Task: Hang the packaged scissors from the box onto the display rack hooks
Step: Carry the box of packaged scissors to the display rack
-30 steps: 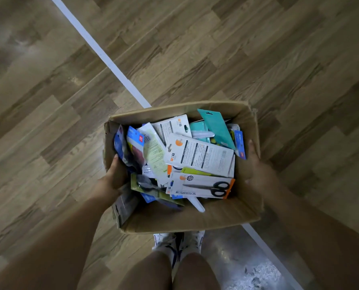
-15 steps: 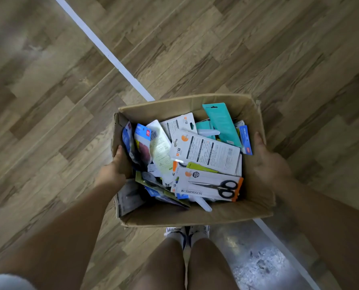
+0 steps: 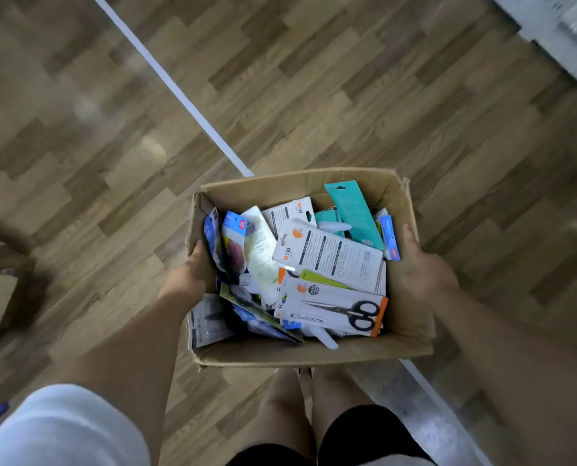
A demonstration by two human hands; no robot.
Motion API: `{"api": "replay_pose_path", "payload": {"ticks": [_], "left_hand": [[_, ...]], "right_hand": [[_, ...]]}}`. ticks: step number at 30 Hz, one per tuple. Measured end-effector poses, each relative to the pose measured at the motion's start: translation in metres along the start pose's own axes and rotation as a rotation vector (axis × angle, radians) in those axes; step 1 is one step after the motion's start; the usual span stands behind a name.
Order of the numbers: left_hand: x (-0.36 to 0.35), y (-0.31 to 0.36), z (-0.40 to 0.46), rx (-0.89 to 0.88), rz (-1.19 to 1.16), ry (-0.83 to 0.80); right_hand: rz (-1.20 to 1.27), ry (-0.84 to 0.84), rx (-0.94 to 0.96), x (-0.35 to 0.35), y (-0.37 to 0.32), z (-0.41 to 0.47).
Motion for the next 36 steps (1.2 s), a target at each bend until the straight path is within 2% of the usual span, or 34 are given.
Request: {"api": "replay_pose_path", "payload": {"ticks": [5, 8, 15, 23, 26, 30, 36], "left_hand": [[0.066, 0.02, -0.033, -0.011, -0.026, 0.07], [0.105, 0.029, -0.037, -0.082, -0.053, 0.083], [0.184, 0.04, -0.02, -0.157, -0.266, 0.076], [0.314, 0.059, 0.043, -0.109, -0.072, 0.059], [0.363, 0.065, 0.06, -0.061, -0.044, 0.056], [0.431, 0.077, 0.098, -0.08, 0.048, 0.094], [0.55, 0.121, 0.17, -0.063, 0.027, 0.128]], "right_hand": [[0.028, 0.058, 0.053, 0.058, -0.031, -0.042], [0.027, 0.105, 0.078, 0.091, -0.054, -0.054], [-0.047, 0.208, 0.047, 0.152, -0.127, -0.036], [-0.177, 0.206, 0.008, 0.219, -0.24, 0.032], [-0.159, 0.212, 0.048, 0.256, -0.285, 0.046], [-0.18, 0.246, 0.109, 0.308, -0.348, 0.076], [-0.215, 0.246, 0.191, 0.412, -0.447, 0.15]]}}
Point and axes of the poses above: each hand's wrist, its own z-axis towards the middle knuckle, its own x-axis out of the back of the hand, y = z × x, the point moved 5 cm from there along z, towards the middle knuckle, and after that the axes turned 12 degrees about -y, right-handed, at the moved point
